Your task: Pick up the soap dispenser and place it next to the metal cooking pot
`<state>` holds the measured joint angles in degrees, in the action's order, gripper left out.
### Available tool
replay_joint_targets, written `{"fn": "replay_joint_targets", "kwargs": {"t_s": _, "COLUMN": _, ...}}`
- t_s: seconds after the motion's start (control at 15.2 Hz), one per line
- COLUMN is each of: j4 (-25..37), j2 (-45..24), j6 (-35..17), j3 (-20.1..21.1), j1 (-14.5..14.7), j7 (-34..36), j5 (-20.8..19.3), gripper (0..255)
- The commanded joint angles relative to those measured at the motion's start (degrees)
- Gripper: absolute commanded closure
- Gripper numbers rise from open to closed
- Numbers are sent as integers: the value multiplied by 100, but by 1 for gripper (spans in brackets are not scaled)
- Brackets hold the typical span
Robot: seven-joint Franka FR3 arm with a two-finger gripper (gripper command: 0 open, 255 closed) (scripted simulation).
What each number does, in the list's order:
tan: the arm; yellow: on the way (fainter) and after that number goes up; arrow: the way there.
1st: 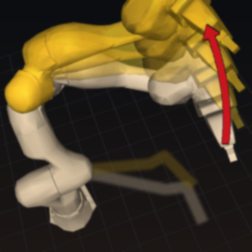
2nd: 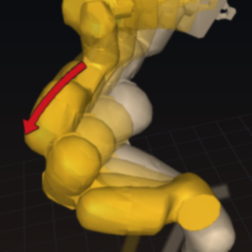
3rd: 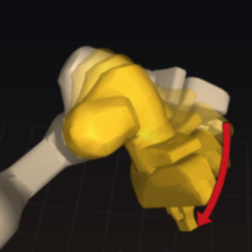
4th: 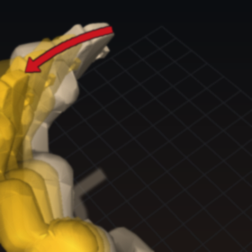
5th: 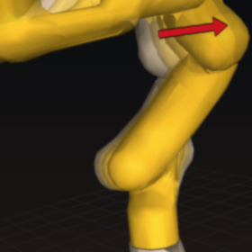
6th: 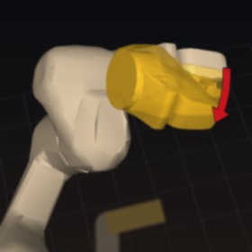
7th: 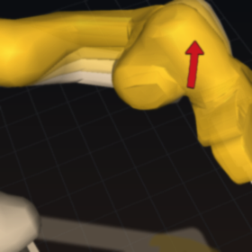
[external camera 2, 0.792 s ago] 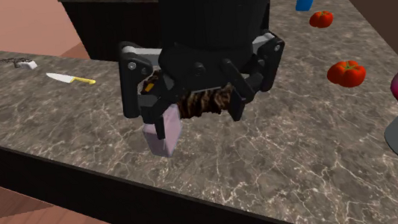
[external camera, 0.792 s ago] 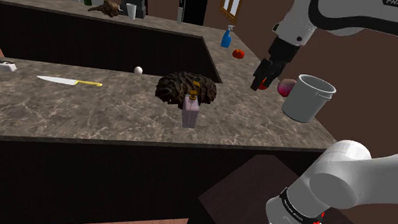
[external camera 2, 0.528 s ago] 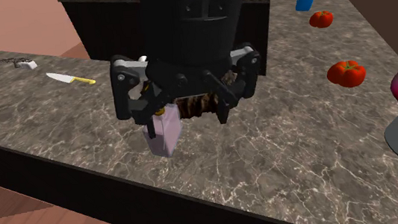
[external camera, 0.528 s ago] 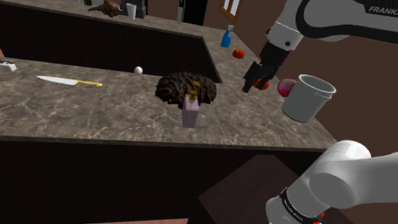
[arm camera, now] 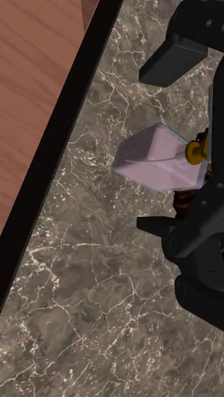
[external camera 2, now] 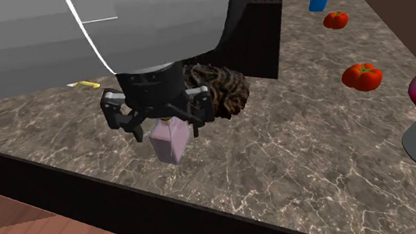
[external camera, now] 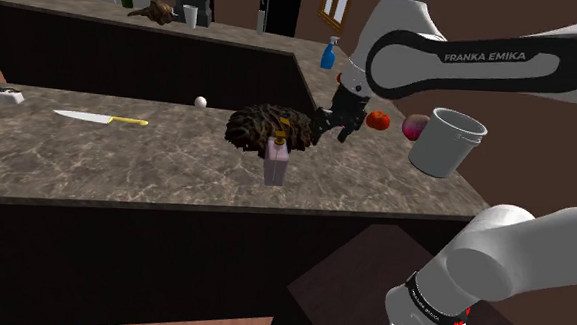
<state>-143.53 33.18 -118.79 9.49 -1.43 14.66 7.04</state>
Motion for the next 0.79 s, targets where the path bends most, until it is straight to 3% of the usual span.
{"fn": "replay_joint_targets", "kwargs": {"t_s": 0.0, "j4": 26, "j2": -394, "j6": -475, "j3": 248, "j1": -106, "j7": 450, "j5": -66, "gripper": 0}}
{"fn": "replay_joint_targets", "kwargs": {"t_s": 0.4, "j4": 415, "j2": -1718, "j6": -1583, "j3": 964, "j1": -568, "j7": 1974, "j5": -706, "gripper": 0}}
{"fn": "replay_joint_targets", "kwargs": {"t_s": 0.73, "j4": 1043, "j2": -2958, "j6": -2132, "j3": 1390, "j1": -958, "j7": 3608, "j5": -1876, "gripper": 0}}
